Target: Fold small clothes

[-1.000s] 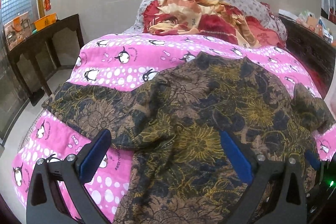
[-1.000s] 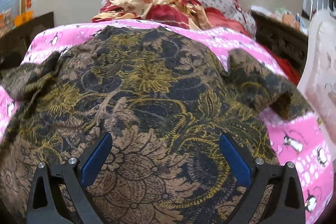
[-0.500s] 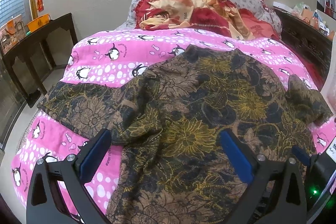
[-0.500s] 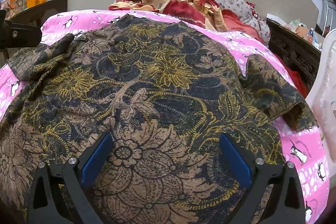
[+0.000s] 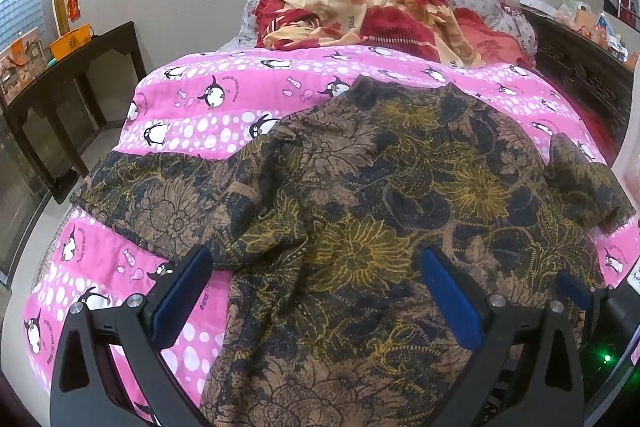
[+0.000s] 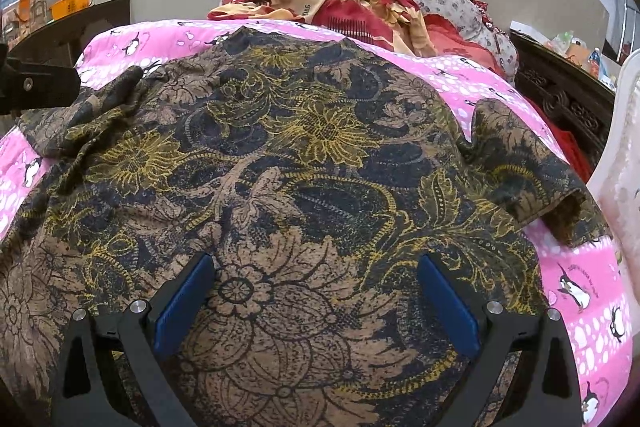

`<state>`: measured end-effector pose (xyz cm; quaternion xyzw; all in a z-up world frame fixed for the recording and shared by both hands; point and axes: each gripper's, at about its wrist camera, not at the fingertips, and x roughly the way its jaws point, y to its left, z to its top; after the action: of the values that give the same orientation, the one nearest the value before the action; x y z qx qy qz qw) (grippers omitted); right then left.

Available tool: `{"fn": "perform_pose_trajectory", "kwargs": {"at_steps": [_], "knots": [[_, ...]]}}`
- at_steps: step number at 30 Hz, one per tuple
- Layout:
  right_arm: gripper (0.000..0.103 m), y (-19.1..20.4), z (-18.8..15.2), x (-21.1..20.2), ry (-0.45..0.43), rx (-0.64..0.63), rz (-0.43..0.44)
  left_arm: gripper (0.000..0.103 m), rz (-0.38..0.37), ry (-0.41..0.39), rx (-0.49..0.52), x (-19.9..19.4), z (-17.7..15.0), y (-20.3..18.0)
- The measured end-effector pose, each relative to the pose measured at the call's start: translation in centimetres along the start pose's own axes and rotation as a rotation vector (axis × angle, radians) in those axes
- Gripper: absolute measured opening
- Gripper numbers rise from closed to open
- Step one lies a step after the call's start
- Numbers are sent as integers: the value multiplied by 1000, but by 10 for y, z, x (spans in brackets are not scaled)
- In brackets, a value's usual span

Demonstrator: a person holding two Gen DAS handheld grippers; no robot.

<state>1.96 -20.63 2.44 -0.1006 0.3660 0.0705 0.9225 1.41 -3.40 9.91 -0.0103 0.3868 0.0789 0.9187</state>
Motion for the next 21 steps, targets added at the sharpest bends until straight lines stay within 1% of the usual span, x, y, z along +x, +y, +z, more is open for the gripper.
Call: {"fn": "perform_pose_trajectory", "kwargs": {"at_steps": [12,21], "knots": [[103,1,0,2,9,-1,10,103,0,6,4,0,2,0],[103,1,0,3,15,1,12,103,-16,15,-4,5,0,-3]]}}
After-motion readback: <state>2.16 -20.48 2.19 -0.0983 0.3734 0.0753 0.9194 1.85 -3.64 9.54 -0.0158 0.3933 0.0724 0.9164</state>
